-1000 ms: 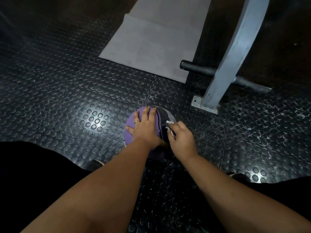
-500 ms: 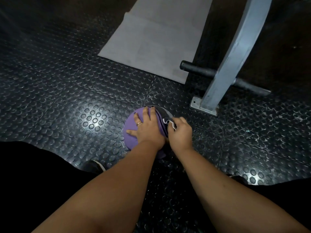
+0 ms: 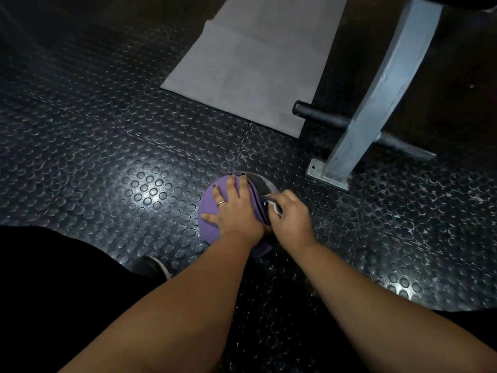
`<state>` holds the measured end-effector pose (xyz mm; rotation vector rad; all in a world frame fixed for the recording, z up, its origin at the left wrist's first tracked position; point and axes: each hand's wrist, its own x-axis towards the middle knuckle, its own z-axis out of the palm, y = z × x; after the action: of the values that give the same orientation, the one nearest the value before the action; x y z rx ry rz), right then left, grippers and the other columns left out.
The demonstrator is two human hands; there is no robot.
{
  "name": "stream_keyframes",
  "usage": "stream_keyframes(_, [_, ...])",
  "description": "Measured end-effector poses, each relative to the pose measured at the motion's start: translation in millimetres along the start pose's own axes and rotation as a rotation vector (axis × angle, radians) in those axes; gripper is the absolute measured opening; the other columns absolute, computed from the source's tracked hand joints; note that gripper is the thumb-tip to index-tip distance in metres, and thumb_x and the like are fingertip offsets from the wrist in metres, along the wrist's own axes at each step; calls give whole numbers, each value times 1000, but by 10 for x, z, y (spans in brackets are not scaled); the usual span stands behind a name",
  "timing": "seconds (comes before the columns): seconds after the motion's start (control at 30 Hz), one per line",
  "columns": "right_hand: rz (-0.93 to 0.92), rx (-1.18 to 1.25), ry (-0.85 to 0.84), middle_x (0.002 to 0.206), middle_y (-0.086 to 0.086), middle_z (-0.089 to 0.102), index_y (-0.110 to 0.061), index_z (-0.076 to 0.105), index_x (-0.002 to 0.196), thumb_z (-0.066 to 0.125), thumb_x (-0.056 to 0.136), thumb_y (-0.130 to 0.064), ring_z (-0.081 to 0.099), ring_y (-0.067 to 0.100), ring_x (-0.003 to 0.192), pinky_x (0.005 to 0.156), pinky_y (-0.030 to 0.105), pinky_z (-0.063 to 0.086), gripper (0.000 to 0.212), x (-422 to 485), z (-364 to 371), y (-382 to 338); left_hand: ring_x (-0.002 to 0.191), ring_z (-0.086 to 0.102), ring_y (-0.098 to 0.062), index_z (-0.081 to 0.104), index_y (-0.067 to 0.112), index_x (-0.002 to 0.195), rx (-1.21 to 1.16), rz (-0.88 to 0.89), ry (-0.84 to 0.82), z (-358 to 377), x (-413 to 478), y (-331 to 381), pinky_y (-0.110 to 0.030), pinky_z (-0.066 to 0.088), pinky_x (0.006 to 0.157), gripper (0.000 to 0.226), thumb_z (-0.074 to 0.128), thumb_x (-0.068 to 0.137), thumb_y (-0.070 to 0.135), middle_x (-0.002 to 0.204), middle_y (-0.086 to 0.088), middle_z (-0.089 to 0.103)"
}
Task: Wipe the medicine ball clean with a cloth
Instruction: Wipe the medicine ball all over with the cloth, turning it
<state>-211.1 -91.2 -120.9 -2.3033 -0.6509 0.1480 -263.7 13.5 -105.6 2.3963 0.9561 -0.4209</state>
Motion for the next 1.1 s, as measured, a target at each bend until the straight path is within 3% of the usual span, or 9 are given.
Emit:
stream_keyframes(0.1, [93, -27, 38, 97, 8, 60, -5, 69, 104, 57, 87, -9, 61, 23, 82, 74, 26, 48, 20, 63, -3, 29, 151, -13, -35, -8, 32, 157, 15, 11, -12, -15, -7, 13, -83, 11, 101, 129, 83, 68, 52, 164, 9, -13])
stream_keyframes(0.23, [-52, 16, -18, 98, 5, 62, -12, 70, 101, 58, 86, -11, 61, 20, 83, 76, 29, 51, 19, -25, 30, -49, 151, -11, -36, -6, 33, 157, -6, 4, 22, 20, 50, -11, -85, 13, 101, 111, 73, 81, 46, 165, 8, -10])
stream_keyframes(0.33, [11, -12, 44, 96, 8, 61, -8, 69, 102, 58, 87, -8, 61, 24, 81, 75, 37, 53, 19, 51, 4, 15, 151, -12, -36, -8, 33, 156, 28, 11, -13, -4, 34, 7, -85, 12, 100, 124, 80, 71, 52, 164, 9, -13])
stream_keyframes(0.47, [-68, 31, -37, 98, 5, 61, -12, 70, 101, 57, 86, -13, 62, 21, 83, 77, 30, 51, 19, -22, 66, -124, 151, -10, -36, -5, 32, 157, -11, 15, 21, 5, 68, -6, -85, 13, 102, 100, 66, 88, 42, 165, 8, -11])
stream_keyframes(0.53, [-95, 23, -54, 99, 5, 62, -13, 69, 102, 56, 87, -14, 62, 22, 85, 77, 30, 51, 20, -16, 53, -89, 151, -12, -36, -6, 33, 157, -8, 21, 20, 9, 60, -28, -85, 12, 101, 105, 69, 85, 43, 165, 9, -12])
stream_keyframes(0.7, [229, -42, 95, 96, 13, 62, -3, 67, 101, 55, 91, -10, 59, 26, 83, 70, 26, 42, 17, 190, -116, 110, 152, -9, -36, -7, 33, 157, -2, 35, -21, -36, 31, -42, -84, 11, 100, 141, 88, 56, 63, 164, 13, -10])
stream_keyframes(0.8, [473, 147, 295, 95, 13, 64, -5, 66, 106, 55, 94, -16, 58, 26, 82, 70, 25, 38, 20, 222, -275, 234, 152, -8, -35, -7, 34, 156, 10, 38, -8, -51, 17, -118, -85, 13, 102, 145, 87, 51, 69, 164, 14, -9])
stream_keyframes(0.9, [658, 317, 343, 90, 4, 59, -9, 65, 107, 57, 94, -26, 53, 20, 83, 73, 26, 36, 23, 213, -393, 252, 151, -9, -33, -5, 36, 156, -13, 60, -4, -85, 46, -184, -85, 14, 102, 146, 87, 47, 71, 163, 18, -8])
stream_keyframes(1.1, [515, 358, 153, 83, -2, 64, -18, 66, 93, 66, 88, -23, 58, 13, 73, 65, 23, 40, 7, 147, -325, 130, 150, -1, -30, 5, 39, 156, -65, 103, 17, -172, 77, -445, -81, 22, 105, 149, 85, 36, 77, 162, 17, 2])
